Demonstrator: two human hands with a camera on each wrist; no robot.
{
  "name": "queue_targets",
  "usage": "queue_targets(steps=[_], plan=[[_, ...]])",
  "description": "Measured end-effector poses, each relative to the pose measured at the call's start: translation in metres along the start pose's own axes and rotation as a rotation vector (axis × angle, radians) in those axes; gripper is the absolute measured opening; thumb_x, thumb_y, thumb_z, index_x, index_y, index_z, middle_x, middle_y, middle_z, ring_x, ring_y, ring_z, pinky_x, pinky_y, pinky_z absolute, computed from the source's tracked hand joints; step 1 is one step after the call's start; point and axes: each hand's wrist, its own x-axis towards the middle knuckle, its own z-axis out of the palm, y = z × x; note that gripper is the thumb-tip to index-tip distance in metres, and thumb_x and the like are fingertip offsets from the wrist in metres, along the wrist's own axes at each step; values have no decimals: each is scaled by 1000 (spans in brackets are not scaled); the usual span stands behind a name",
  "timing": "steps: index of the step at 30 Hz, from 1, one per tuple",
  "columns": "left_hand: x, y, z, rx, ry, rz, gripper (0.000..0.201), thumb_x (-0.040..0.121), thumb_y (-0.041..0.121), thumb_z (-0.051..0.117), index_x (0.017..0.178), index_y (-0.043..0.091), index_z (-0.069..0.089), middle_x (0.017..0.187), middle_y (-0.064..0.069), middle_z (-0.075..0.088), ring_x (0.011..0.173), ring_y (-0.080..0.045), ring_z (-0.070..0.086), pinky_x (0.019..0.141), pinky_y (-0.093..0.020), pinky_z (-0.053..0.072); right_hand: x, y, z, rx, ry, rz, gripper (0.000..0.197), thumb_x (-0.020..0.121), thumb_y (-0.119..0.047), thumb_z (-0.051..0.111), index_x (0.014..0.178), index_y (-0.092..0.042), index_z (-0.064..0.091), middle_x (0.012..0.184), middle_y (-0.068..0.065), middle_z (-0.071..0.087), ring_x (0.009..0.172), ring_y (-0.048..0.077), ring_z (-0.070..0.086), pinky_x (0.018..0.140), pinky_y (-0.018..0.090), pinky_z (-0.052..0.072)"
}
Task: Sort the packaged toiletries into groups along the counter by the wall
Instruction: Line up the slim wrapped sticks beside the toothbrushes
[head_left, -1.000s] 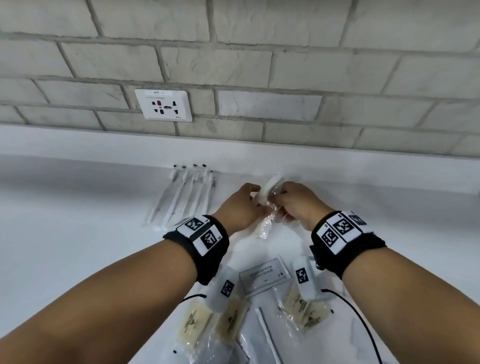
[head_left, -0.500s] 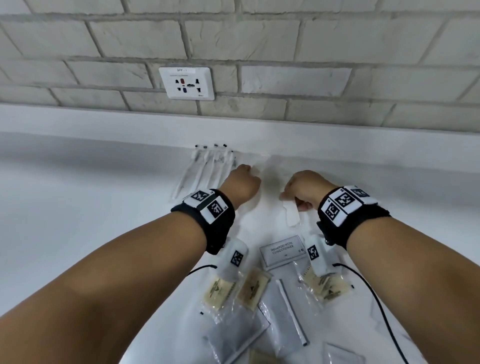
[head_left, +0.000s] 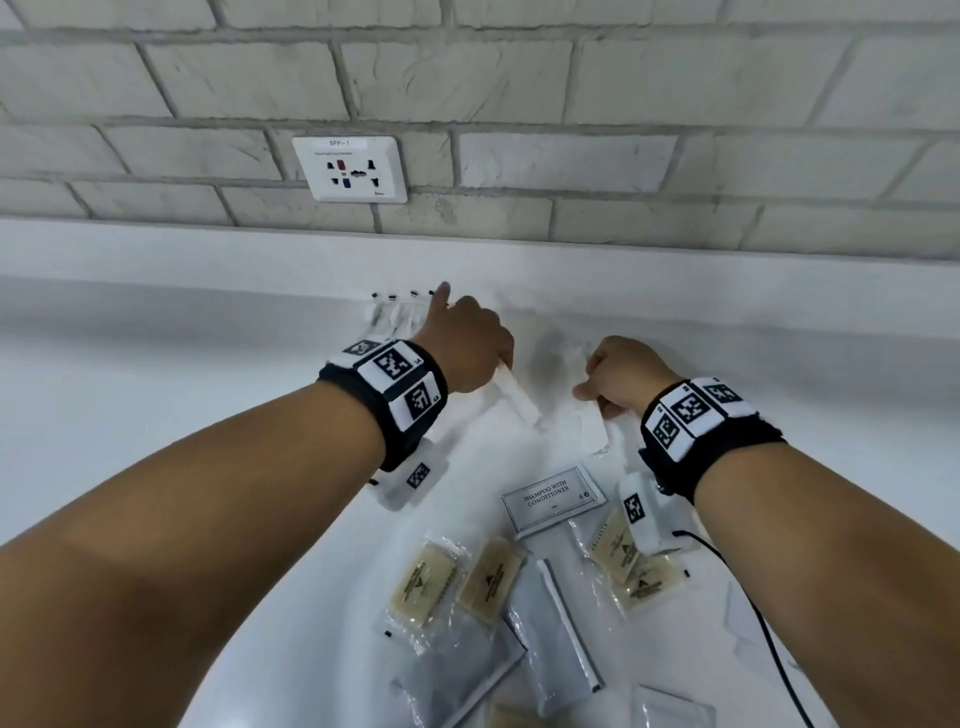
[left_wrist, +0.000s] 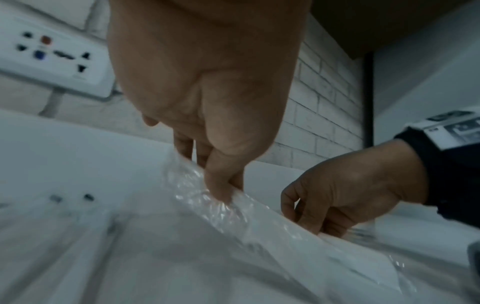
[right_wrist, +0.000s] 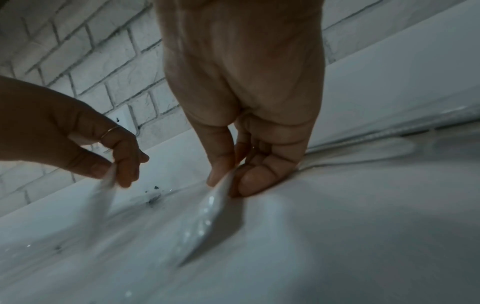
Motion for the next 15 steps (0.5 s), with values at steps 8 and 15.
queue_targets(steps=[8,15], plan=[[17,15,-8,102,-69,88,55,93,37,54,145,34,36,158,1,22,149,-26,-1,114,-57,-10,-5,-6,-10,40,-101,63,18,87,-8,68,100,2,60,70,16,70,71,31,67,75,36,56],[-9,28,22,-99,-212,-67,72,87,64,45,144,20,40,148,1,44,141,-21,32,117,-55,4,-20,-3,-8,-621,-188,-330,72,77,-34,76,142,-24,45,143,-2,44,128,22,48,105,34,39]])
